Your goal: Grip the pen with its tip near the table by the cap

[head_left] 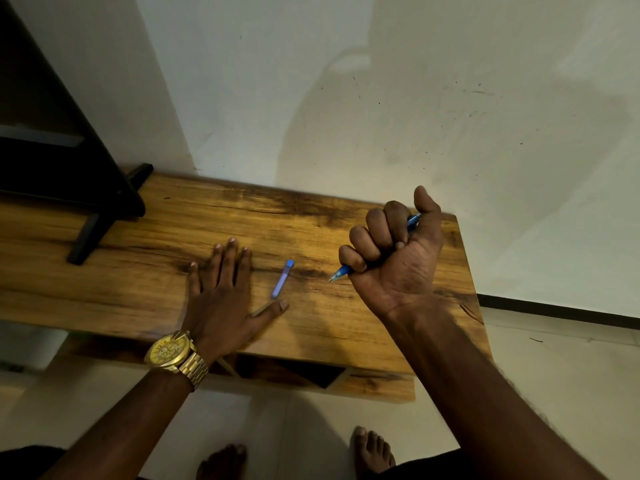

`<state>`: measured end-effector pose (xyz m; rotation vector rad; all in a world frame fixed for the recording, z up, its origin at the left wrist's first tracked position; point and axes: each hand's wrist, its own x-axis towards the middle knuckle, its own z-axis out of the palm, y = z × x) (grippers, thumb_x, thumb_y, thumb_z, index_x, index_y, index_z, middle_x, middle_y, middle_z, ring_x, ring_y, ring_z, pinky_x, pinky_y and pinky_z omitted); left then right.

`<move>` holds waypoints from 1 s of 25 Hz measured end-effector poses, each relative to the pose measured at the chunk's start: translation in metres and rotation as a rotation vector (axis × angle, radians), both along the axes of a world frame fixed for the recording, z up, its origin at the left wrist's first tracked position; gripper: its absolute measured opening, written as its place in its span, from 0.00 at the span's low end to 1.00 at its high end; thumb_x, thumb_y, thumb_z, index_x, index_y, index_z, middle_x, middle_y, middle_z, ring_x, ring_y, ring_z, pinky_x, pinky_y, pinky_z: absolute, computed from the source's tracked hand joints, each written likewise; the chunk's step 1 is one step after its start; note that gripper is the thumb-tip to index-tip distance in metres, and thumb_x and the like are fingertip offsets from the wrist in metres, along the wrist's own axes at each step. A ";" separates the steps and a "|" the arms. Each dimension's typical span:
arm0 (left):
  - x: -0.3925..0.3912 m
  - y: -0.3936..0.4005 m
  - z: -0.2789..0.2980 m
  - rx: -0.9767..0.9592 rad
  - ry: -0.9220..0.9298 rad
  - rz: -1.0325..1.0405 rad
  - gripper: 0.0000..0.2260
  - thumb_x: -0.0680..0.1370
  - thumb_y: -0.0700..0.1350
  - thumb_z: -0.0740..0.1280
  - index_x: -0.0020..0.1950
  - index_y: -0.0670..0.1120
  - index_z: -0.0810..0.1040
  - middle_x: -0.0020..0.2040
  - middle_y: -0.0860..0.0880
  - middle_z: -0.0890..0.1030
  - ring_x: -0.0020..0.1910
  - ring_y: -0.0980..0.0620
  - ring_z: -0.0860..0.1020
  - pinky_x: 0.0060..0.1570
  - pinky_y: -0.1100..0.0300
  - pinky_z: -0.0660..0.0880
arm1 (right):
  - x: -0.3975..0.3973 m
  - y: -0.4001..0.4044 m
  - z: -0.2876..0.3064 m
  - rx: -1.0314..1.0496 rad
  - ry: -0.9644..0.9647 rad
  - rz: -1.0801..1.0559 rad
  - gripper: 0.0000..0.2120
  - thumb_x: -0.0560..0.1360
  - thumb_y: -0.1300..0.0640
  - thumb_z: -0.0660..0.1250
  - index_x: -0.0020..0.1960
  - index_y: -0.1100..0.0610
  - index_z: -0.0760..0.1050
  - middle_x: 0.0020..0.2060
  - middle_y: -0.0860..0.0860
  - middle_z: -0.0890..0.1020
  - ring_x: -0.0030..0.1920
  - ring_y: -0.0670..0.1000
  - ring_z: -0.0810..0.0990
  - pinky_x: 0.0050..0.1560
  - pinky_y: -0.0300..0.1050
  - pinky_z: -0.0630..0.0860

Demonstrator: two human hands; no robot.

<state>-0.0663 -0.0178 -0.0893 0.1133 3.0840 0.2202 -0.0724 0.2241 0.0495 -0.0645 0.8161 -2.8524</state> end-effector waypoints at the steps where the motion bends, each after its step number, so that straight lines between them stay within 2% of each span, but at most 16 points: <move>1: 0.000 0.000 0.000 0.006 0.002 0.000 0.59 0.70 0.85 0.43 0.90 0.47 0.46 0.91 0.46 0.41 0.90 0.43 0.43 0.85 0.30 0.47 | 0.000 0.000 0.000 0.010 0.000 -0.005 0.31 0.86 0.37 0.52 0.28 0.51 0.55 0.24 0.46 0.55 0.25 0.47 0.52 0.29 0.41 0.51; 4: 0.001 0.002 0.002 0.007 -0.001 0.002 0.58 0.70 0.84 0.44 0.90 0.47 0.46 0.91 0.46 0.41 0.90 0.43 0.42 0.85 0.30 0.47 | 0.000 0.000 0.001 0.002 -0.006 0.004 0.32 0.83 0.33 0.55 0.28 0.51 0.54 0.24 0.46 0.55 0.25 0.47 0.52 0.29 0.42 0.50; 7: 0.001 0.003 0.003 0.011 -0.003 0.004 0.58 0.70 0.84 0.44 0.90 0.47 0.46 0.91 0.46 0.41 0.90 0.43 0.42 0.85 0.31 0.47 | 0.001 0.000 0.000 0.037 -0.011 -0.017 0.30 0.86 0.39 0.53 0.28 0.51 0.54 0.24 0.46 0.55 0.25 0.47 0.51 0.29 0.41 0.50; 10: 0.002 0.003 0.002 -0.009 -0.008 0.007 0.58 0.70 0.84 0.42 0.90 0.48 0.45 0.91 0.46 0.40 0.90 0.43 0.41 0.85 0.31 0.47 | 0.001 0.000 0.001 -0.004 -0.002 -0.013 0.31 0.85 0.36 0.53 0.28 0.51 0.55 0.24 0.46 0.55 0.25 0.47 0.52 0.29 0.42 0.50; 13: 0.002 0.002 0.003 0.001 -0.008 0.006 0.58 0.70 0.84 0.43 0.90 0.48 0.45 0.90 0.46 0.40 0.90 0.43 0.41 0.85 0.31 0.46 | 0.001 0.001 0.001 0.021 0.004 -0.024 0.30 0.85 0.40 0.53 0.28 0.51 0.55 0.24 0.46 0.55 0.25 0.47 0.52 0.29 0.42 0.50; 17: 0.001 0.002 0.003 0.015 -0.013 -0.003 0.58 0.71 0.84 0.43 0.90 0.47 0.44 0.90 0.46 0.39 0.90 0.44 0.40 0.85 0.31 0.45 | 0.001 0.001 0.001 -0.003 -0.015 -0.010 0.31 0.84 0.35 0.54 0.29 0.51 0.54 0.24 0.46 0.55 0.25 0.47 0.52 0.29 0.42 0.50; 19: 0.001 0.001 0.003 0.008 -0.008 -0.012 0.58 0.71 0.84 0.42 0.90 0.47 0.43 0.90 0.48 0.38 0.90 0.45 0.39 0.86 0.32 0.44 | 0.001 0.001 0.001 0.016 -0.022 -0.019 0.30 0.86 0.39 0.52 0.29 0.50 0.54 0.24 0.46 0.55 0.25 0.47 0.51 0.29 0.42 0.50; 23: 0.002 0.002 0.005 0.032 0.007 -0.038 0.59 0.71 0.84 0.45 0.90 0.45 0.42 0.90 0.48 0.38 0.90 0.47 0.39 0.87 0.38 0.43 | 0.001 0.001 0.001 -0.003 -0.042 -0.020 0.32 0.85 0.33 0.54 0.29 0.50 0.54 0.24 0.46 0.55 0.25 0.47 0.52 0.29 0.42 0.50; 25: 0.002 0.003 0.006 0.032 0.003 -0.043 0.59 0.71 0.84 0.45 0.89 0.44 0.41 0.90 0.47 0.37 0.90 0.47 0.38 0.88 0.40 0.42 | 0.001 0.001 0.001 0.008 -0.047 -0.032 0.31 0.86 0.37 0.52 0.29 0.50 0.54 0.24 0.46 0.55 0.25 0.47 0.51 0.29 0.42 0.50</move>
